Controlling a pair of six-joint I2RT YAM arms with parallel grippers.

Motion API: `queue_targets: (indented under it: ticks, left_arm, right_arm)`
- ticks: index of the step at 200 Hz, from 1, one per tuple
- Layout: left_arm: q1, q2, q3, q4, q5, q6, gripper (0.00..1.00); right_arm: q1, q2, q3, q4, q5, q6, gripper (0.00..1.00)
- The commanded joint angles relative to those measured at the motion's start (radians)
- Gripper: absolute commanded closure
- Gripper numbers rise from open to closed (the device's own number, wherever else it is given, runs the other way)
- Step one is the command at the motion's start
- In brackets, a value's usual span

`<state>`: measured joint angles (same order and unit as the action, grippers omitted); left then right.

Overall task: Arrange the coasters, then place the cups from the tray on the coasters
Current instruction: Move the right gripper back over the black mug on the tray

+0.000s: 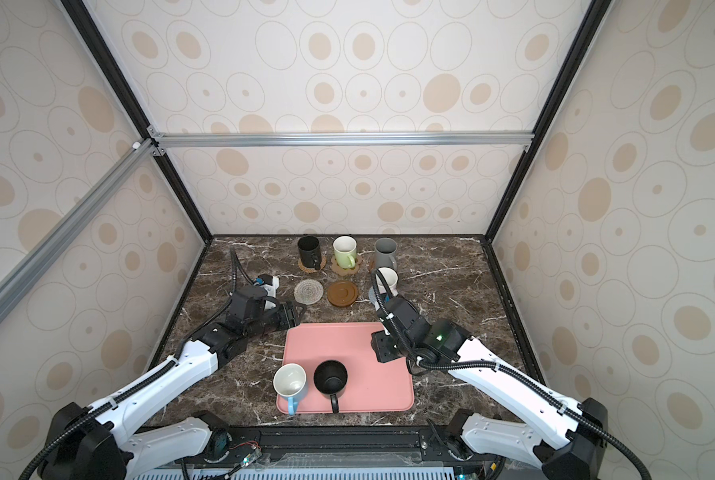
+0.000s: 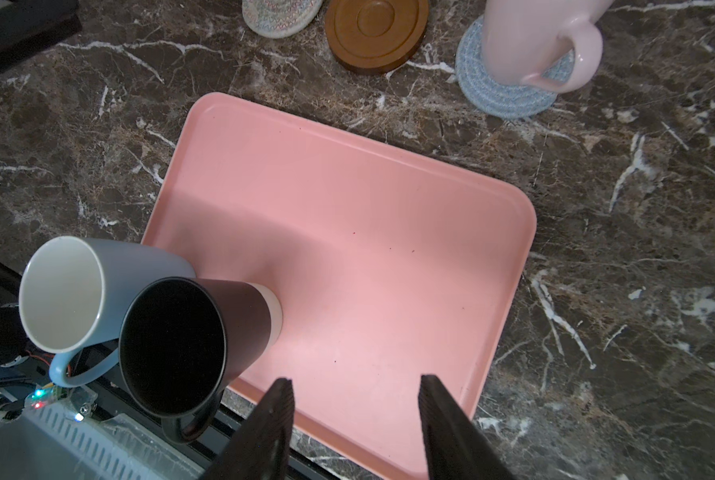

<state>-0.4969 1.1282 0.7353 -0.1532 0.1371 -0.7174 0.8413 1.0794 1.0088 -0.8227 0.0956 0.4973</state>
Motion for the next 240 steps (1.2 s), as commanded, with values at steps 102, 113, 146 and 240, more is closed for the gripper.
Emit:
queue_targets:
  ticks: [102,113,146,240]
  left_arm:
    - [-0.005,-0.008,0.035,-0.013,-0.013,-0.004,0.32]
    - [-0.005,-0.005,0.034,-0.013,-0.013,-0.005,0.32]
    - [-0.006,0.002,0.024,-0.014,-0.015,-0.005,0.33]
    - [-0.006,-0.034,-0.004,-0.005,-0.030,-0.001,0.31]
  right_arm:
    - [0.146,-0.020,-0.009,-0.049,0.036,0.190,0.48]
    - [0.173,-0.001,-0.003,-0.043,0.039,0.204,0.48]
    - [0.247,0.060,0.037,-0.036,0.049,0.234,0.47]
    - [0.438,0.191,0.084,-0.027,0.068,0.360,0.46]
